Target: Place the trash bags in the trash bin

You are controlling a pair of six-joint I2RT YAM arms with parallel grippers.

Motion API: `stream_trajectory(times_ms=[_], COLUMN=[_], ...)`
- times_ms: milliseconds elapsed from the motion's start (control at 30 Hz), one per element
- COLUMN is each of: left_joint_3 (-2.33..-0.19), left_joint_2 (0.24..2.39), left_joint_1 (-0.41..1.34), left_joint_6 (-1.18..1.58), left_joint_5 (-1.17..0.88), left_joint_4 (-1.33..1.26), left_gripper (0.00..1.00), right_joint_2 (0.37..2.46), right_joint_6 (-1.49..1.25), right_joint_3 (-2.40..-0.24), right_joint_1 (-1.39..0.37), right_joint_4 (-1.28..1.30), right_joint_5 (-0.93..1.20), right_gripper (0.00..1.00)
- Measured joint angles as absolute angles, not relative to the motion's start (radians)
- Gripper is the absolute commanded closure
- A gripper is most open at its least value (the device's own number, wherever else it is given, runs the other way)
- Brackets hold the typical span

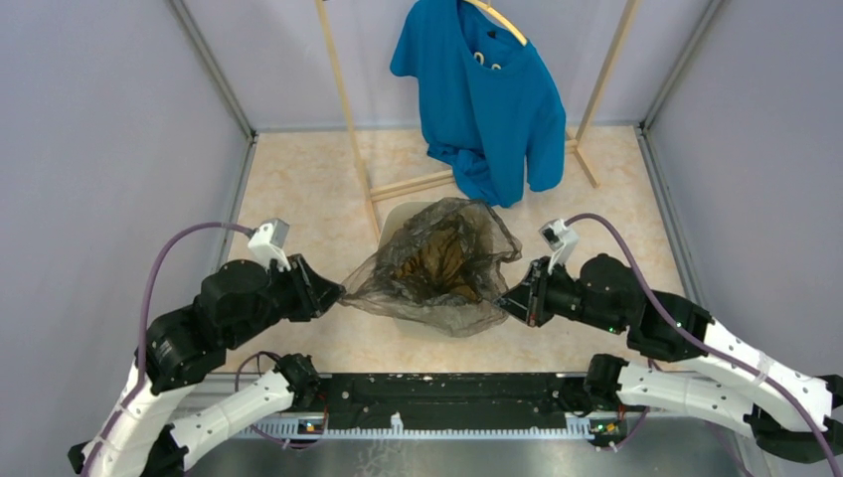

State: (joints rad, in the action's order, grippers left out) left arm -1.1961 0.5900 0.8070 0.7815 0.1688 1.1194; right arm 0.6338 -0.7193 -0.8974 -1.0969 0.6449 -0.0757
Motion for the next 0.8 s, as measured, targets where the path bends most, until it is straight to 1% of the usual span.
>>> stream_trajectory(times_ms=[67, 133, 233, 367, 567, 800], left_joint_3=[-1.172, -1.150, -1.115, -1.060, -0.974, -0.902], left_joint_2=[0.559, 0.544, 0.532, 0.519, 0.481, 0.529], left_joint_1=[0.807, 0.807, 0.807, 0.807, 0.807, 0.807], left_joint_6=[0.791, 0.796, 0.806, 0.814, 0.838, 0.827], left_joint_5=[0.156, 0.141, 0.120, 0.113, 0.164, 0.258], left_joint_4=[1.114, 1.099, 1.072, 1.048, 1.041, 0.906], left_gripper=[0.82, 0.89, 1.00, 1.00, 1.00, 1.00], right_joint_2=[0.624, 0.616, 0.623, 0.629, 0.606, 0.604], right_joint_6=[-0.719, -0.719, -0.719, -0.719, -0.722, -0.725], right_joint_3=[-0.897, -0.897, -0.897, -0.897, -0.859, -0.790], right_joint_1=[-1.097, -1.097, -1.097, -1.097, -1.097, -1.097], right_joint_4=[0.646, 0.646, 0.653, 0.661, 0.669, 0.661], right_joint_5=[-0.076, -0.076, -0.077, -0.083, -0.117, -0.204], right_gripper=[0.98, 0.94, 0.93, 0.94, 1.00, 0.98])
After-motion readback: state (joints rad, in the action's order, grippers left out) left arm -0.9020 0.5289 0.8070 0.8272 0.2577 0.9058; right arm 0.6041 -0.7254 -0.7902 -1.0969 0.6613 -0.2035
